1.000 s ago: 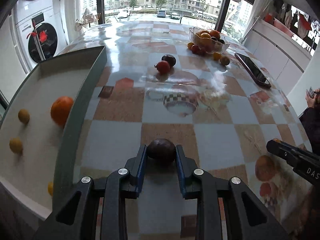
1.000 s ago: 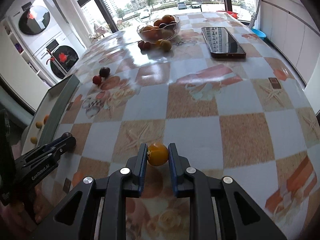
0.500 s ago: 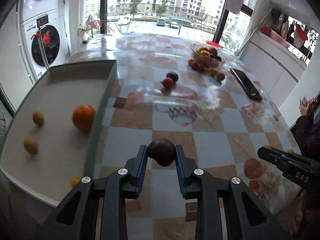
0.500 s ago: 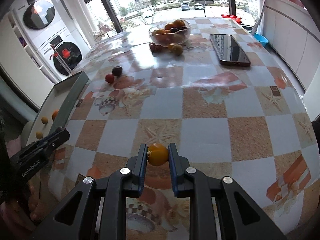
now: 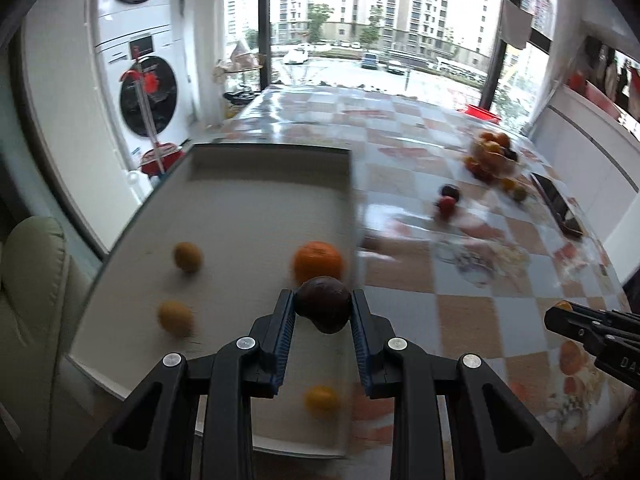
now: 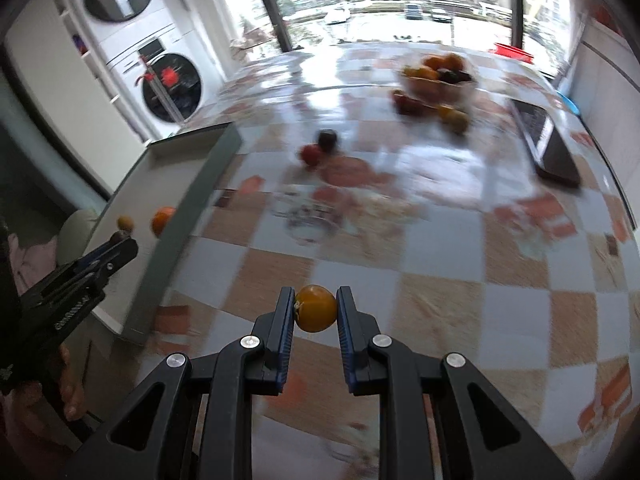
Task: Organize fruits
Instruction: 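Carry the apricot and dark plum over the grey tray, then open both grippers to drop the fruits into the grey tray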
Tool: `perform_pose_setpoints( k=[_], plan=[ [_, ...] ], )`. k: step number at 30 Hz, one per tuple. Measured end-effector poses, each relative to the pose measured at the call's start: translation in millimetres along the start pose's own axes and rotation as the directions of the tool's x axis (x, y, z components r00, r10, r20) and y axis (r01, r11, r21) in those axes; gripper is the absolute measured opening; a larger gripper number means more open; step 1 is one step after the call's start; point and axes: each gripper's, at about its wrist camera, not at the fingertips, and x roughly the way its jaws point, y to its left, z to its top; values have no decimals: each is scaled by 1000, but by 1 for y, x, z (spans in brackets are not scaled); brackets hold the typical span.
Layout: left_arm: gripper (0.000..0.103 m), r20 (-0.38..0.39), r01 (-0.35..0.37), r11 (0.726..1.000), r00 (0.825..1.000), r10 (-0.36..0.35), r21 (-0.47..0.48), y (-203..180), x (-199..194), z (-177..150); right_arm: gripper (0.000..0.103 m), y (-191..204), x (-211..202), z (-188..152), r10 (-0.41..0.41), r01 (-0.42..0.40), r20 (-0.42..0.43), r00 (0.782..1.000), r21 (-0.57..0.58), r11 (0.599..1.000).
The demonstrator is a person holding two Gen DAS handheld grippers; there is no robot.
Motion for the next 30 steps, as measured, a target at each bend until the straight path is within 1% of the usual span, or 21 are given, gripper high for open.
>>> perform_pose_setpoints(
  k=[6,12,14,18,24,25,26,27,28,29,30],
  plan=[
    [29,4,-46,998,999,46,-44,35,5,4,23,51,17,20,43,-46,-26,999,-96,994],
    [29,-23,-70,994,997,68,-85,63,16,0,23,98,37,36,102,-110,-61,993,-156,982],
    [29,-26,-69,993,997,66,-95,68,18,-1,23,113,46,39,120,-132,-78,990,-172,976],
    [29,-13,-77,994,997,76,-79,70,18,-1,23,138,61,42,144,-164,-113,983,-193,967],
    [29,-8,-70,993,998,70,-98,78,20,2,24,160,77,40,168,-201,-162,972,-212,956],
    [29,-8,-71,993,997,71,-96,77,21,2,26,161,79,40,172,-206,-171,970,-212,955],
    [30,-7,-73,993,997,73,-90,77,21,2,36,161,82,39,175,-212,-182,968,-208,955],
    [30,-7,-77,993,997,77,-84,76,22,2,42,161,83,39,176,-213,-186,967,-201,956],
    [33,-8,-86,993,996,85,-83,76,22,2,43,158,82,40,179,-213,-182,967,-193,958],
    [50,-9,-89,992,996,89,-85,77,22,2,44,155,81,41,193,-226,-180,965,-182,957],
    [62,-15,-95,991,995,94,-99,80,23,2,44,151,78,43,198,-228,-176,964,-172,958]
  ],
)
